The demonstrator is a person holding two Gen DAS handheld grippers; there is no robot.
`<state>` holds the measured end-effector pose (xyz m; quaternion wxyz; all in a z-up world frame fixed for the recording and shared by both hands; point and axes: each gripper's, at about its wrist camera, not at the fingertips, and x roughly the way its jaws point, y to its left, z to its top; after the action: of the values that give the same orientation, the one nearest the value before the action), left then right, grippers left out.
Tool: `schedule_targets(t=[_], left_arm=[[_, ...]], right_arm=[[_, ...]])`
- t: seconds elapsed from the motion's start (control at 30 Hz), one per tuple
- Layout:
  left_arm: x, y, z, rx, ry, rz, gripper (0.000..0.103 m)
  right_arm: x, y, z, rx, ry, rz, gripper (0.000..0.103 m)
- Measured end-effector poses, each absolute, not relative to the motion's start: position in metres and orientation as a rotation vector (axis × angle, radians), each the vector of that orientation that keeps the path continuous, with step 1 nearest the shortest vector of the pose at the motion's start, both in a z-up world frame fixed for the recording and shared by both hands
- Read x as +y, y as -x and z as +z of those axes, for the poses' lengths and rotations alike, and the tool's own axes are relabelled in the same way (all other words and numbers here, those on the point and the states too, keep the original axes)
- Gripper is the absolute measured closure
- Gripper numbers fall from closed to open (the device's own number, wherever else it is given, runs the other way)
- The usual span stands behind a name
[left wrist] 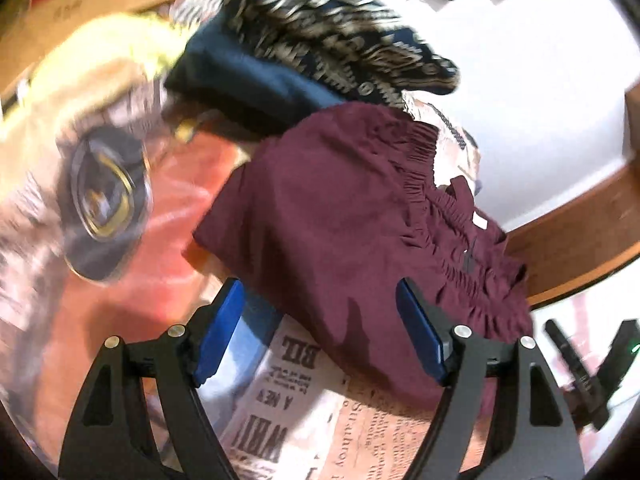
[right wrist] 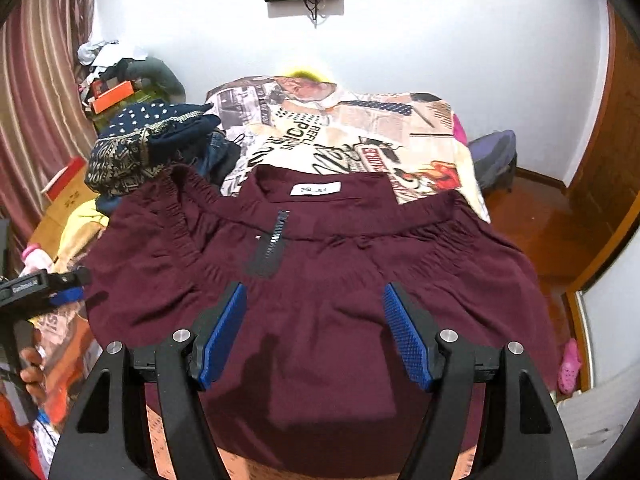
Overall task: Fold large clothes
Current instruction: 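Grasp the side of the zippered top with the left gripper, fold it over, open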
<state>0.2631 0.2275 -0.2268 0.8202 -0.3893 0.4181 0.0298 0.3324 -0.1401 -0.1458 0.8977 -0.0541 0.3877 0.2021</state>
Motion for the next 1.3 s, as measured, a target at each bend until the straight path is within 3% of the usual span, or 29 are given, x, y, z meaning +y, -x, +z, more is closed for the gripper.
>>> schedule_targets(t=[0.3,0.57,0.67,0.8,0.9,1.3], left_arm=[[0.234,-0.295,-0.297,0.910,1.161,-0.023,0.026],[0.231,-0.311,-0.310,0.797,1.236,0.018,0.025],[0.229,-0.316,-0.302,0.830,1.190,0.046,0.039],[0.221,-0.310,-0.267,0.804,1.077,0.059,0.062],[0.206,-0.303,-0.229,0.768,0.956,0.059,0.072],[0.160,-0.246,-0.075,0.455,0.738,0.004,0.078]], right_arm=[[-0.128,-0.341,-0.173,0.892,0.114,0.438,0.036],[-0.141,-0.346,-0.176,0.927,0.056,0.443,0.036],[-0.144,-0.347,-0.174,0.935,0.037,0.454,0.036],[-0.150,-0.345,-0.167,0.942,0.009,0.466,0.036],[-0.155,-0.341,-0.160,0.929,-0.010,0.468,0.036],[-0.137,-0.332,-0.142,0.944,-0.052,0.531,0.036]])
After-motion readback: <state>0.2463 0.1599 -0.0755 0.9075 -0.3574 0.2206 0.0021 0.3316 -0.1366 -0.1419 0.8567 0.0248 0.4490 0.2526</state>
